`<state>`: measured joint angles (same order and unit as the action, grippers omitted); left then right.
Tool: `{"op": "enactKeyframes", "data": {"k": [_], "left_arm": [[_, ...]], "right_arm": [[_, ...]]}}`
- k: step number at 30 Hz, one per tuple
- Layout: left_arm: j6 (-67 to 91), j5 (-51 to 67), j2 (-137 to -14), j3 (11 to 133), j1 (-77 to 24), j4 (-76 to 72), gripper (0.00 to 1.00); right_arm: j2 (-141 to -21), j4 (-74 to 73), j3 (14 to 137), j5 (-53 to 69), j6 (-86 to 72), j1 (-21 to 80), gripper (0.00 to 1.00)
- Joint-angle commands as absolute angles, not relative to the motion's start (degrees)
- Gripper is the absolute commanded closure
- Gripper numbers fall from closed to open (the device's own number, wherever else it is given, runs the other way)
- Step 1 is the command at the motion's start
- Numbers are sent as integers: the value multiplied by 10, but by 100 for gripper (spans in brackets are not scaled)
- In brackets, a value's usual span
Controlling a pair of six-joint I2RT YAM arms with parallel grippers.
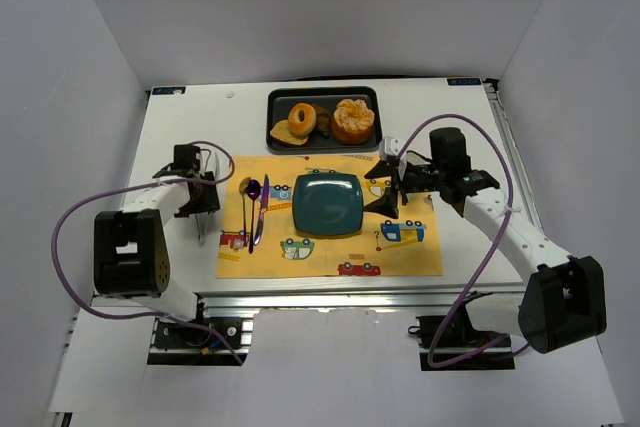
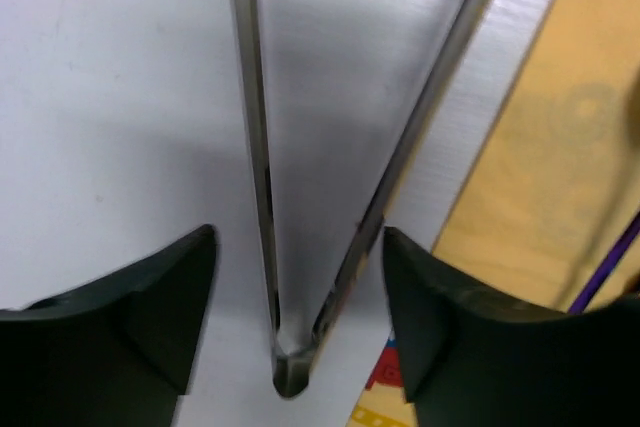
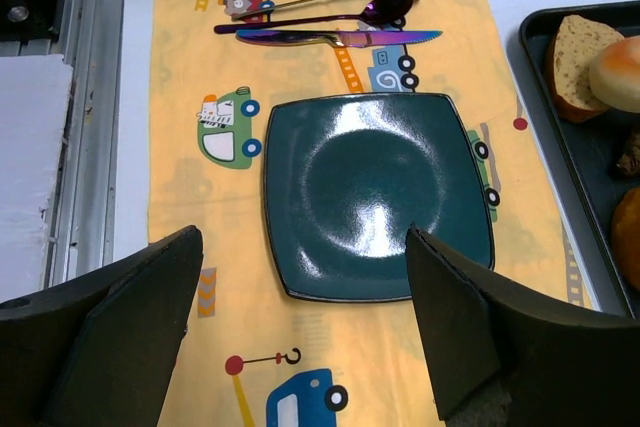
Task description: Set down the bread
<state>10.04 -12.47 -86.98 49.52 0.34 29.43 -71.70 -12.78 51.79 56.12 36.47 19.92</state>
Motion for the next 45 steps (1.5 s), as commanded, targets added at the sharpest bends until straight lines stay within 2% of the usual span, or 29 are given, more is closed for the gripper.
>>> {"op": "enactKeyframes", "data": {"k": [1,3,6,11,14,16,18,20,21,24,27,30,32,36,40,45], "left_arm": [[21,-42,-903,516,59,259,28],[10,20,-939,519,75,255,35],[2,41,-962,512,82,244,37],[2,42,-962,496,83,214,40],[2,38,-970,491,85,204,50],[2,33,-976,493,86,201,52],[2,26,-980,495,86,194,61],[2,19,-981,498,86,192,74],[2,17,-981,500,86,192,83],[2,23,-960,517,85,199,92],[37,74,-903,546,84,210,97],[94,158,-837,570,67,191,97],[185,191,-813,575,47,145,96],[302,226,-795,583,-53,74,91],[407,238,-834,604,-119,8,87],[437,242,-915,694,-180,53,79]], "right_arm": [[-702,-127,520,575,371,191,14],[-703,-127,523,573,370,186,14],[-705,-127,528,570,370,180,14],[-708,-129,533,568,368,170,14],[-710,-130,535,570,367,167,14],[-710,-131,536,570,366,165,14],[-709,-131,536,571,367,163,14],[-710,-131,536,571,366,160,14],[-709,-131,536,571,366,159,14],[-707,-134,536,572,367,155,14],[-702,-134,538,572,364,149,14],[-700,-131,540,573,359,142,14],[-700,-125,540,573,352,136,14],[-698,-116,540,577,343,127,14],[-689,-108,540,579,333,111,14],[-678,-105,538,583,330,95,14]]}}
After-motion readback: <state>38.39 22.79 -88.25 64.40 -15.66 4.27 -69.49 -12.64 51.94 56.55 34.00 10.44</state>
